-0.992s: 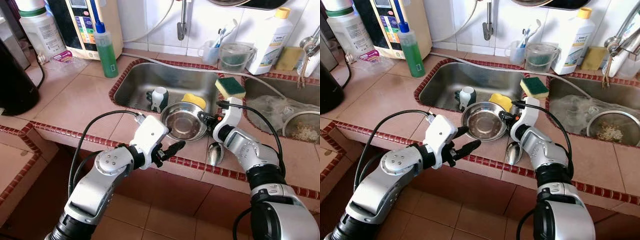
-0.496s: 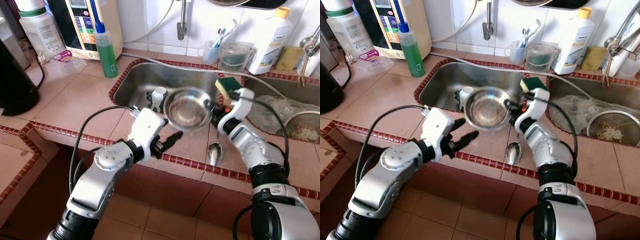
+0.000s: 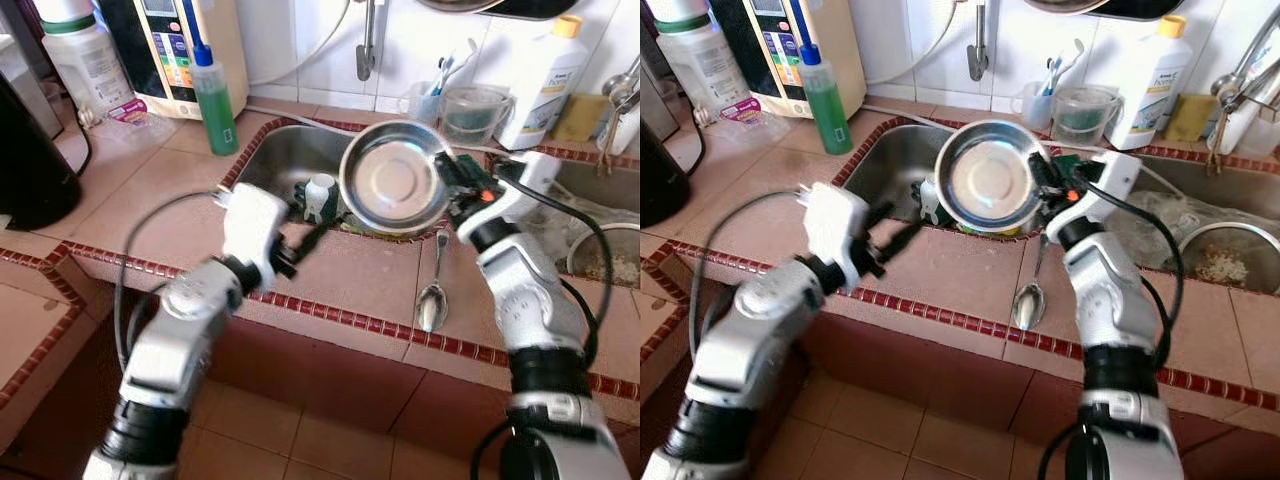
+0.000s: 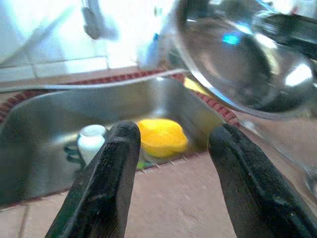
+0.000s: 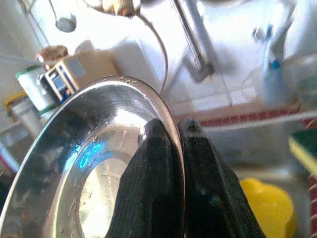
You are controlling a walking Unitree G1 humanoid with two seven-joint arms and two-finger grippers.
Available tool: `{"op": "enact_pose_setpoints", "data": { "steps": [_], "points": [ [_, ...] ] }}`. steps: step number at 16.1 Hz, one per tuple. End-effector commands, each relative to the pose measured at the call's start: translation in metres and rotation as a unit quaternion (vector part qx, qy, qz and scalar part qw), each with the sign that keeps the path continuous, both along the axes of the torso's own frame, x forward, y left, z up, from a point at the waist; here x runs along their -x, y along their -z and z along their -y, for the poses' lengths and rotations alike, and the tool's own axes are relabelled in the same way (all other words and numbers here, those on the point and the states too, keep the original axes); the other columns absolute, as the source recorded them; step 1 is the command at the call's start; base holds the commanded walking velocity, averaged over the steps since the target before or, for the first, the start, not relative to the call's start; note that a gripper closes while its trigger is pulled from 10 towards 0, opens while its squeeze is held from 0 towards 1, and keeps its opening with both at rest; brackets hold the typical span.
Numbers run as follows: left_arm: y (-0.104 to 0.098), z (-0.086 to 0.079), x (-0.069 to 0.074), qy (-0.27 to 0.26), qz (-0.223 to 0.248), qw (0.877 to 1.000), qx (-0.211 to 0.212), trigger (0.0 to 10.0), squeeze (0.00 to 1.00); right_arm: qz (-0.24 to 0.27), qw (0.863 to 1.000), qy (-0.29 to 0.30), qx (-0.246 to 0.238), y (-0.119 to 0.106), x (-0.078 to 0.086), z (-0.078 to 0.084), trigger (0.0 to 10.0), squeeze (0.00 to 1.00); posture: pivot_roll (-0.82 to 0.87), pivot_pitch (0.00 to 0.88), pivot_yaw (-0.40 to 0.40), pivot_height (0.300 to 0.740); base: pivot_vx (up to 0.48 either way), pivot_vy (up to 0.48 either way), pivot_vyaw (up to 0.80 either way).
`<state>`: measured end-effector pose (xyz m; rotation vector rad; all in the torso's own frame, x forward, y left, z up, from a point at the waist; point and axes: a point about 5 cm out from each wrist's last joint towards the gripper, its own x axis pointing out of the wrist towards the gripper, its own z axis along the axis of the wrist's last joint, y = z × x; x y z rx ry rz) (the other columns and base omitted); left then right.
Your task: Kitchen organization
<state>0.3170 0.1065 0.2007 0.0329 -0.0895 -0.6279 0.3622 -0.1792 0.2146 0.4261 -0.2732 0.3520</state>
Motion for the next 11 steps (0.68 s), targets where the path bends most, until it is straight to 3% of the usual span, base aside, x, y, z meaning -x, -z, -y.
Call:
{"op": "enact_pose_setpoints", "data": {
  "steps": [1, 5, 6, 8, 11],
  "points": [
    [-0.002, -0.005, -0.002, -0.01, -0.001, 1.0, 0.012, 10.0, 0.0, 0.028, 0.999, 0.013, 0.004, -0.01, 0.004, 0.002, 10.0, 0.0, -0.17, 0.061, 0.031, 0.74, 0.0, 0.0, 0.0],
    [0.001, -0.02, -0.006, -0.028, 0.002, 0.999, 0.033, 10.0, 0.0, 0.095, 0.991, 0.063, 0.074, -0.017, 0.025, 0.007, 10.0, 0.0, -0.18, 0.057, 0.035, 0.74, 0.0, 0.0, 0.0],
    [0.003, -0.03, -0.009, -0.05, -0.005, 0.998, 0.048, 10.0, 0.0, 0.105, 0.988, 0.069, 0.094, -0.015, 0.034, 0.005, 10.0, 0.0, -0.18, 0.057, 0.036, 0.74, 0.0, 0.0, 0.0],
    [-0.001, -0.046, -0.014, -0.078, -0.006, 0.994, 0.07, 10.0, 0.0, 0.103, 0.985, 0.077, 0.114, -0.009, 0.042, 0.005, 10.0, 0.0, -0.19, 0.059, 0.039, 0.74, 0.0, 0.0, 0.0],
    [-0.004, -0.052, -0.017, -0.077, -0.002, 0.995, 0.071, 10.0, 0.0, 0.106, 0.981, 0.088, 0.135, -0.008, 0.043, 0.008, 10.0, 0.0, -0.19, 0.06, 0.04, 0.74, 0.0, 0.0, 0.0]
  ]
}}
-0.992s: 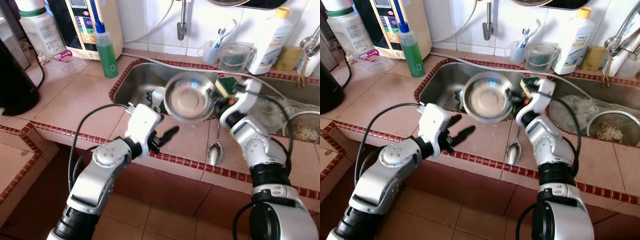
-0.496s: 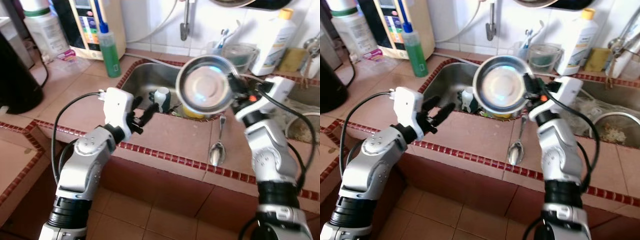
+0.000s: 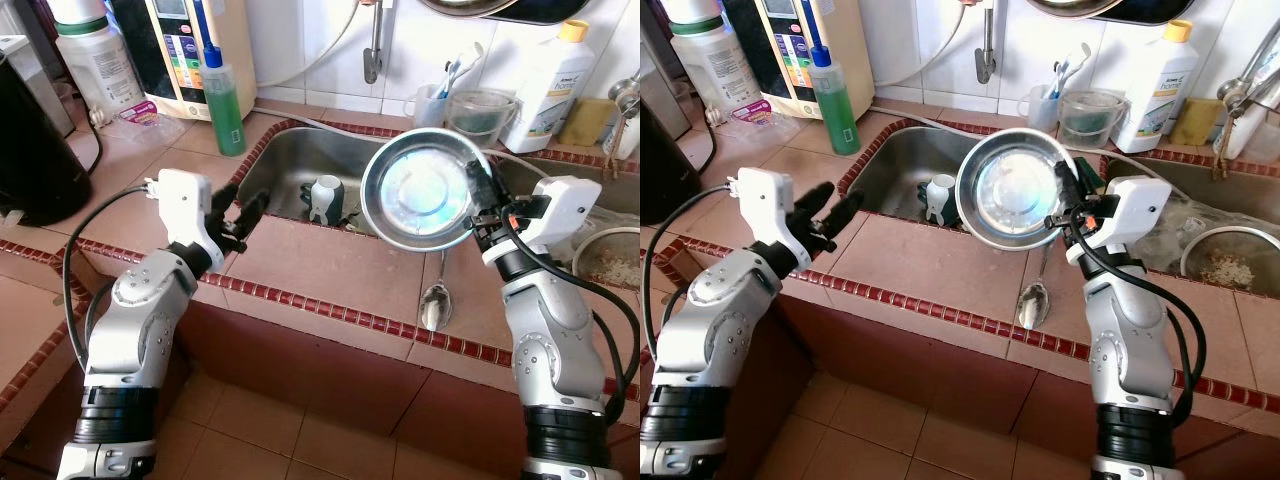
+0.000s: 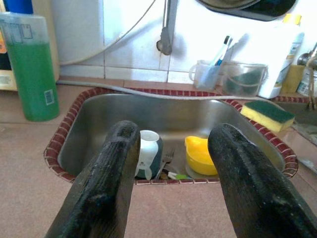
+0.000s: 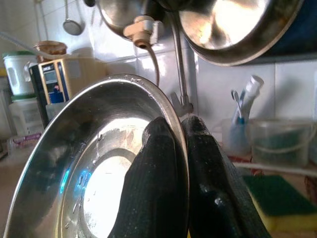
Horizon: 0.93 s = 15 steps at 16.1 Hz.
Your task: Kitchen organization
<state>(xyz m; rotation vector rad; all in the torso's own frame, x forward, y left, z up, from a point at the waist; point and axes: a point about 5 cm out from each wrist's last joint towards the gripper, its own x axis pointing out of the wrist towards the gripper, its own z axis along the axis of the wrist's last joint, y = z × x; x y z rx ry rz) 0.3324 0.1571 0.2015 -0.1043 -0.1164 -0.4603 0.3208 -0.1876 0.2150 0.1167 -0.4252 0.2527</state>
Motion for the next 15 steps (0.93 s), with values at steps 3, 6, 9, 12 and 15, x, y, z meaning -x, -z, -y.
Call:
{"op": "enact_pose_setpoints", "data": {
  "steps": [3, 6, 9, 12, 15],
  "points": [
    [-0.004, -0.0002, -0.0025, 0.005, 0.007, 1.0, -0.001, 10.0, 0.0, 0.024, 1.0, 0.003, 0.019, -0.0124, 0.0001, 0.0012, 10.0, 0.0, -0.19, 0.059, 0.039, 0.74, 0.0, 0.0, 0.0],
    [-0.0028, 0.0, -0.0023, 0.005, 0.005, 1.0, 0.001, 10.0, 0.0, 0.025, 0.999, 0.0, 0.027, -0.0129, -0.0008, -0.0004, 10.0, 0.0, -0.18, 0.058, 0.033, 0.74, 0.283, 0.0, 0.0],
    [-0.0014, 0.0003, -0.002, 0.006, 0.003, 1.0, 0.002, 10.0, 0.0, 0.024, 0.999, -0.004, 0.03, -0.0122, -0.0014, -0.0024, 10.0, 0.0, -0.18, 0.058, 0.028, 0.74, 0.3, 0.0, 0.0],
    [-0.0007, 0.0009, -0.0018, 0.008, 0.002, 1.0, 0.002, 10.0, 0.0, 0.025, 0.999, -0.007, 0.035, -0.0131, -0.0022, -0.0032, 10.0, 0.0, -0.18, 0.055, 0.027, 0.74, 0.3, 0.0, 0.0],
    [-0.0004, 0.0028, -0.0016, 0.012, 0.002, 1.0, 0.003, 10.0, 0.0, 0.027, 0.999, -0.01, 0.041, -0.0136, -0.0027, -0.004, 10.0, 0.0, -0.19, 0.051, 0.026, 0.74, 0.3, 0.0, 0.0]
  ]
}}
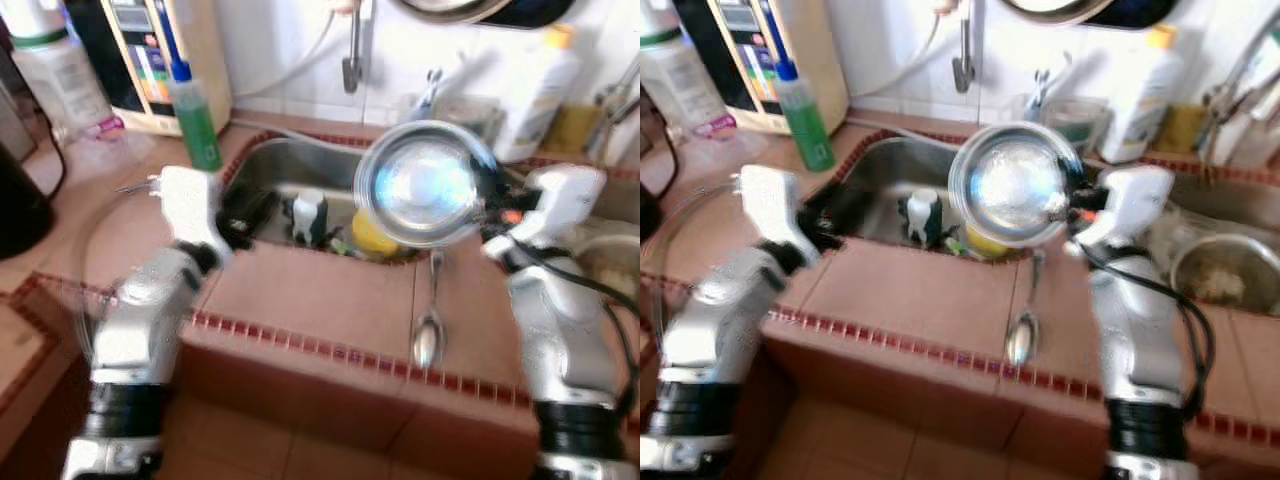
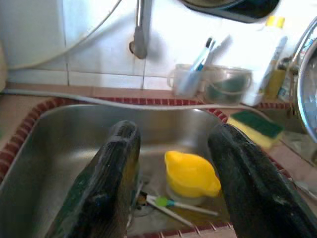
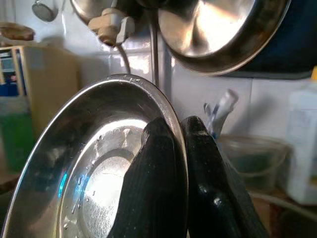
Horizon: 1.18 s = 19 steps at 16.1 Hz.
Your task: Kitchen organization
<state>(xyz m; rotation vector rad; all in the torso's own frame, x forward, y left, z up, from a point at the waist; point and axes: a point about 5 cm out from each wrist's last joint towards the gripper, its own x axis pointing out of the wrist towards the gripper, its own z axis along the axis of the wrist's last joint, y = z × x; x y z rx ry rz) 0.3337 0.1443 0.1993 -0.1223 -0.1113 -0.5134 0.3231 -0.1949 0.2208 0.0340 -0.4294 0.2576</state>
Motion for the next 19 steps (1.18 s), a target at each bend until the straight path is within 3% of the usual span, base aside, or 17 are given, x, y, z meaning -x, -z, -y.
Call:
{"op": "enact_pose_setpoints", "data": {
  "steps": [1, 7, 11, 14, 19],
  "points": [
    [-0.003, -0.009, 0.0, -0.014, 0.004, 1.0, -0.002, 10.0, 0.0, 0.019, 1.0, -0.018, 0.001, -0.008, 0.0, -0.011, 10.0, 0.0, -0.19, 0.049, 0.025, 0.74, 0.296, 0.0, 0.0],
    [0.0, -0.006, -0.002, -0.013, -0.008, 1.0, 0.001, 10.0, 0.0, 0.014, 1.0, -0.024, 0.007, -0.006, -0.002, -0.013, 10.0, 0.0, -0.19, 0.045, 0.024, 0.74, 0.095, 0.0, 0.0],
    [0.006, 0.004, 0.001, 0.01, -0.026, 0.998, -0.061, 10.0, 0.0, -0.024, 1.0, -0.011, 0.015, 0.001, -0.011, -0.008, 10.0, 0.0, -0.19, 0.056, 0.028, 0.74, 0.0, 0.0, 0.0],
    [0.011, 0.024, 0.011, 0.064, -0.023, 0.992, -0.107, 10.0, 0.0, -0.051, 0.998, 0.007, 0.031, 0.006, -0.02, 0.001, 10.0, 0.0, -0.2, 0.075, 0.037, 0.74, 0.0, 0.0, 0.0],
    [0.012, 0.052, 0.025, 0.121, -0.037, 0.986, -0.109, 10.0, 0.0, -0.073, 0.996, 0.029, 0.043, 0.007, -0.036, 0.011, 10.0, 0.0, -0.2, 0.103, 0.057, 0.74, 0.0, 0.0, 0.0]
  ]
}}
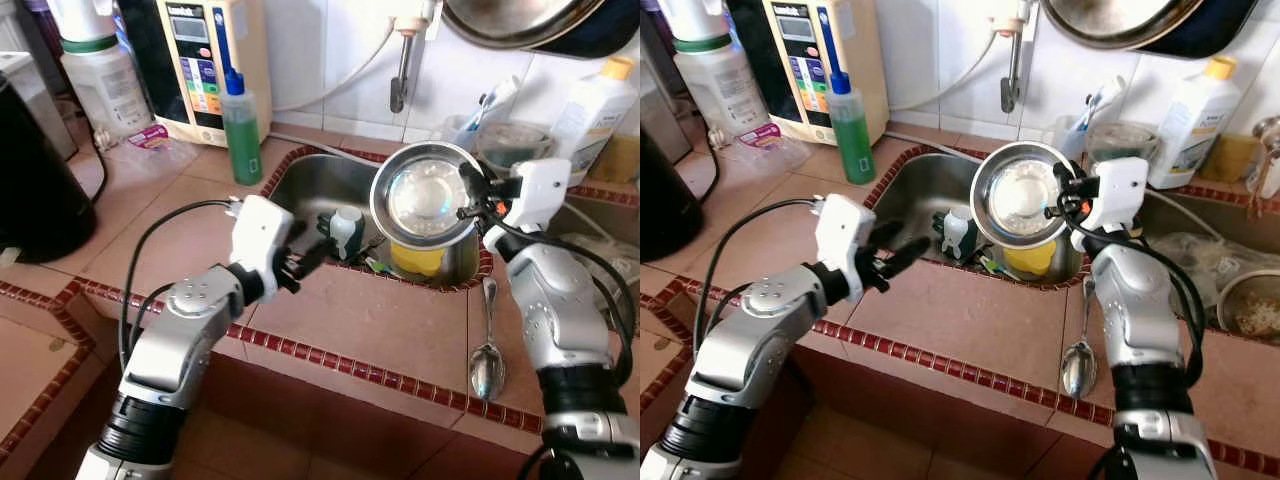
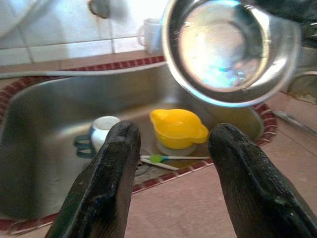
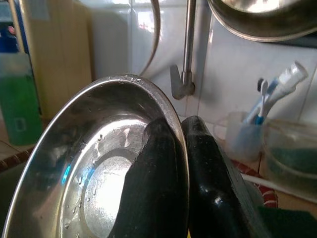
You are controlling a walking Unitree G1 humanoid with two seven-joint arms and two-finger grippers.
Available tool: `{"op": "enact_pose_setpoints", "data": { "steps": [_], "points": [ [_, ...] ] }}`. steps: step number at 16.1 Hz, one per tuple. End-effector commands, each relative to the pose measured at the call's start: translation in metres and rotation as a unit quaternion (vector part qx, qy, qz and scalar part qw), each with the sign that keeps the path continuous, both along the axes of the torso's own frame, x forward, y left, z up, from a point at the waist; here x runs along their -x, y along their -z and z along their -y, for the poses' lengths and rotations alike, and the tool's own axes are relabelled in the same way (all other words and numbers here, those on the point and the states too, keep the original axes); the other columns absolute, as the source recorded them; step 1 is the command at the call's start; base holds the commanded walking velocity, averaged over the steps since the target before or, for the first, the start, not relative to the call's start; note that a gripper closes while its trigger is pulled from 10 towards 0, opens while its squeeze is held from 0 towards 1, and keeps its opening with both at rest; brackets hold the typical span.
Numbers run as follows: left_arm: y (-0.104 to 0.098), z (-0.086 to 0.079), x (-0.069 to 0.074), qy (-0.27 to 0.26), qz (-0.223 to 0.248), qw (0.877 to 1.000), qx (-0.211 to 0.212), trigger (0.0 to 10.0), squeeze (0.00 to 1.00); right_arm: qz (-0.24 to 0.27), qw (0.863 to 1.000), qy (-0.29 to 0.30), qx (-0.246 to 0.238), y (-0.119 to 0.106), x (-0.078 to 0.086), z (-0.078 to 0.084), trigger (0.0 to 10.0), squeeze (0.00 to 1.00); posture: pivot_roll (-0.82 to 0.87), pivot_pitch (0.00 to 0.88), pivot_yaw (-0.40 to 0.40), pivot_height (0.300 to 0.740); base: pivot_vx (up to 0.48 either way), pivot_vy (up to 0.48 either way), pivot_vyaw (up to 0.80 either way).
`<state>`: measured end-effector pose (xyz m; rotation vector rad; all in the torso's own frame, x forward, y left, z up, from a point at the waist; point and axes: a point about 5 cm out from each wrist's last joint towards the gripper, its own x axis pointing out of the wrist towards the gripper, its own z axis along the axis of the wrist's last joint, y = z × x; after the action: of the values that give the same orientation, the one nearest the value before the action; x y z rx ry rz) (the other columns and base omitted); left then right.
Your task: Kitchen organization
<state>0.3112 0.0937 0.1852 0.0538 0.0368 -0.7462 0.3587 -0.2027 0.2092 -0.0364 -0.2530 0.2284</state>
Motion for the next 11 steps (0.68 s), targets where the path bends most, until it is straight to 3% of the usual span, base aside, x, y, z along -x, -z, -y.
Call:
{"op": "enact_pose_setpoints", "data": {
  "steps": [1, 11],
  "points": [
    [-0.003, 0.004, 0.003, 0.01, 0.002, 1.0, -0.003, 10.0, 0.0, 0.009, 1.0, 0.009, 0.0, -0.005, -0.003, 0.004, 10.0, 0.0, -0.21, 0.109, 0.06, 0.74, 0.0, 0.0, 0.0],
    [-0.024, 0.018, 0.012, 0.031, -0.037, 0.999, 0.012, 10.0, 0.0, -0.038, 0.999, 0.017, -0.028, -0.003, -0.029, -0.001, 10.0, 0.0, -0.16, 0.263, 0.093, 0.74, 0.0, 0.0, 0.0]
  ]
}}
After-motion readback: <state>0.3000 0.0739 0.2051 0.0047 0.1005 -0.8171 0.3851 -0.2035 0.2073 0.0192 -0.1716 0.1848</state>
